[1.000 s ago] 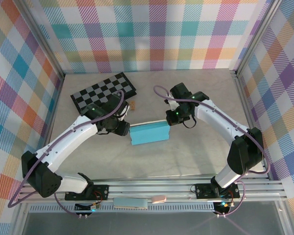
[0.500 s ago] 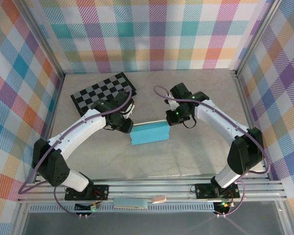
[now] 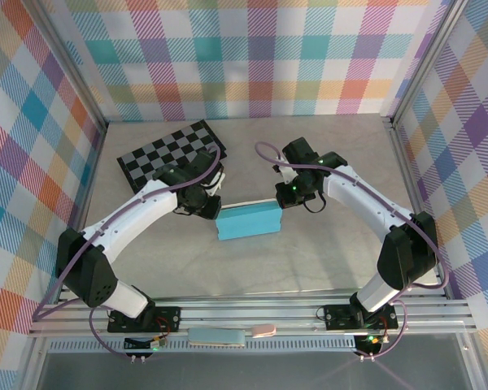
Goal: Fold the paper box
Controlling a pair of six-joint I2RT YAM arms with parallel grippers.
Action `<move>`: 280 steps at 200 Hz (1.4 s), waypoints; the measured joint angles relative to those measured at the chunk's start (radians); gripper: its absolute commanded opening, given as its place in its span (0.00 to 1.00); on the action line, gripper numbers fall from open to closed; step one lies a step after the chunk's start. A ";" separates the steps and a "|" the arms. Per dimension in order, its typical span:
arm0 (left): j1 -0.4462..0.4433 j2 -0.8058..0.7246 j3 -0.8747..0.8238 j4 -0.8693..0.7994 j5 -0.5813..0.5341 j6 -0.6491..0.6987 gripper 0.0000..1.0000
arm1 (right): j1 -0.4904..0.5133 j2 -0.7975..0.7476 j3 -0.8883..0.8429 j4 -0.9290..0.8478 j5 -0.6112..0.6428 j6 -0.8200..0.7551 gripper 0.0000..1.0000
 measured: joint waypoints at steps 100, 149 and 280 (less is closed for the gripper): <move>0.003 0.035 0.050 -0.012 0.033 -0.038 0.05 | 0.001 0.000 0.000 0.000 0.019 0.019 0.00; 0.006 0.065 0.097 -0.060 0.059 -0.085 0.00 | 0.002 0.000 0.000 0.000 0.034 0.023 0.00; 0.008 0.158 0.235 -0.212 0.125 -0.276 0.00 | 0.024 -0.019 -0.016 -0.006 0.082 0.030 0.00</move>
